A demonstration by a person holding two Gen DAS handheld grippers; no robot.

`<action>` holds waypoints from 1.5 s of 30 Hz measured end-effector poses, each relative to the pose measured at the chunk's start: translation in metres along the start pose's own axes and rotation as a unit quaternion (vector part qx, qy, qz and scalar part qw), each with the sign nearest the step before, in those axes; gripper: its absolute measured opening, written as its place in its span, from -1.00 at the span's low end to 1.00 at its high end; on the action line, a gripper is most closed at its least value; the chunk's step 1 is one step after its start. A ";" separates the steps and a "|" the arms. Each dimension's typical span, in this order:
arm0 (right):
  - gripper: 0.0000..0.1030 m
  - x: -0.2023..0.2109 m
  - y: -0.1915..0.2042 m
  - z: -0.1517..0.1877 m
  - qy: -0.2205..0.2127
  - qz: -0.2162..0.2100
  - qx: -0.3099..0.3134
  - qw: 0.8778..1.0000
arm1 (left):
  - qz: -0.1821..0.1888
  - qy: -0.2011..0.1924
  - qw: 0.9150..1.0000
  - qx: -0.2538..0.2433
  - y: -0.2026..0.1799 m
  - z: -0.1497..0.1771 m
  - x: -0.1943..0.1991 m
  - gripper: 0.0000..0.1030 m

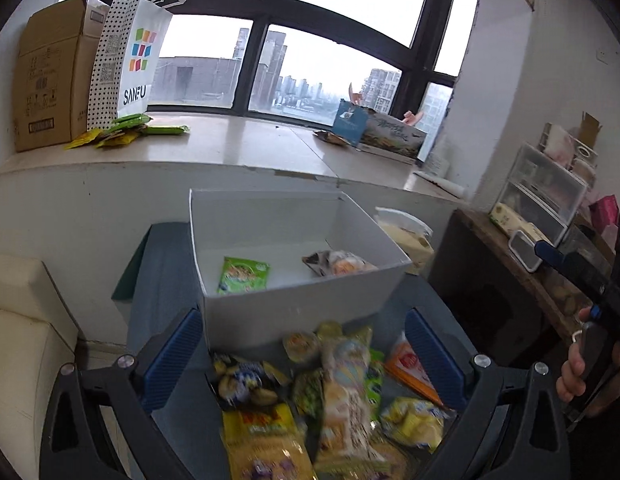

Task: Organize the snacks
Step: 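Grasp the tall potato chip bag with the left gripper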

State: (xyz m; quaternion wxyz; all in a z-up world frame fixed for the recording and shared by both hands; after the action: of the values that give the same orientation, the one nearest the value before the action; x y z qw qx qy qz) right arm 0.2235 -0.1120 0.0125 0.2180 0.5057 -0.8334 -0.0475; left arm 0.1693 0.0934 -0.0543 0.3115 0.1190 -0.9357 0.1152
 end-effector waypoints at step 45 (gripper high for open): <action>1.00 0.085 -0.006 0.105 0.011 0.030 -0.094 0.995 | 0.018 0.217 0.968 -0.126 -0.081 0.126 -0.102 -0.40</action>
State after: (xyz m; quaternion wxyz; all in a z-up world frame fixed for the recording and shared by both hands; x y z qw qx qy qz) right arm 0.1520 -0.2030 -0.0576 0.2747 0.4579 -0.8379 -0.1132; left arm 0.2028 -0.0045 -0.2034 0.5177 0.0336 -0.8545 0.0254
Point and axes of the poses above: each gripper's, at about its wrist camera, not at the fingertips, and x roughly against the way its jaws point, y to its left, z to its underside, the point moved 9 cm from there along -x, roughly the way its jaws point, and after that the axes turned 13 degrees about -z, right-handed, at the moved point
